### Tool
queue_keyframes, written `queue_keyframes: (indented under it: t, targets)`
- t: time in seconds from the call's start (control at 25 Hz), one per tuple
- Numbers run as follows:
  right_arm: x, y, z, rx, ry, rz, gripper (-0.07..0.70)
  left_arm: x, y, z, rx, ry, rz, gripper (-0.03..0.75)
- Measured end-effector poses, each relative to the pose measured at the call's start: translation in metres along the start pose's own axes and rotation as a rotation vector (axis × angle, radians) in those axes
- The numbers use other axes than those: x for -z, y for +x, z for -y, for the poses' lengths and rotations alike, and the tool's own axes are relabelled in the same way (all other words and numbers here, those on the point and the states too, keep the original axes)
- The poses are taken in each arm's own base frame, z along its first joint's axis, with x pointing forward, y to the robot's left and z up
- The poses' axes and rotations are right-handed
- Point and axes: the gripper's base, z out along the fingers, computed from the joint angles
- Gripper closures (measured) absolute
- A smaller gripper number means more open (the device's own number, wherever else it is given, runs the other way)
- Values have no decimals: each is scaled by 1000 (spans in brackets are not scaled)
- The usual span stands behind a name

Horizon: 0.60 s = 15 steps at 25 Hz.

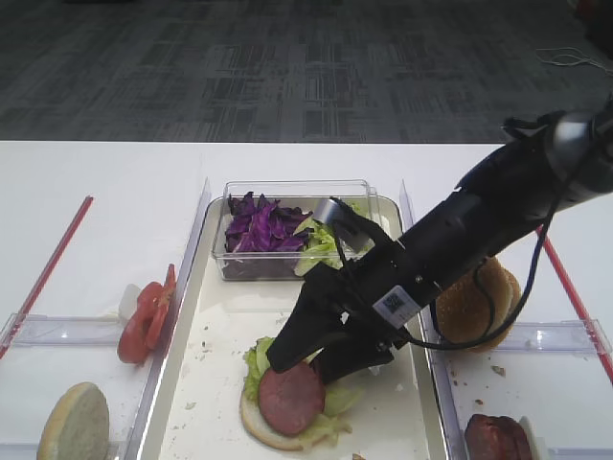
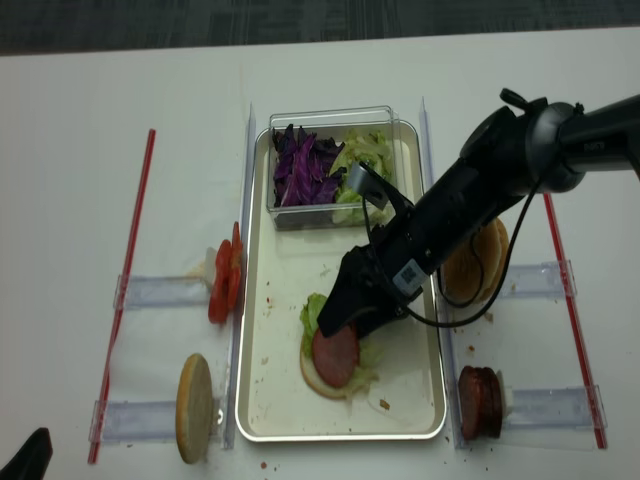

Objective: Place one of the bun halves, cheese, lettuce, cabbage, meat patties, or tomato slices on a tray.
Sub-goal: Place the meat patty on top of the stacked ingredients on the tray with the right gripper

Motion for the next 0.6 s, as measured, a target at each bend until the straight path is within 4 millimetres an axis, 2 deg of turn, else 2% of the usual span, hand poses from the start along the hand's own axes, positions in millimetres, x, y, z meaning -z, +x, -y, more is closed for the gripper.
queue_keyframes:
  t: [0.24, 0.6]
  targets:
    - [7, -11, -5, -27, 46, -26, 121, 0, 0, 0, 0, 0, 0, 288]
    - [14, -18, -7, -88, 130, -70, 121, 0, 0, 0, 2, 0, 0, 288]
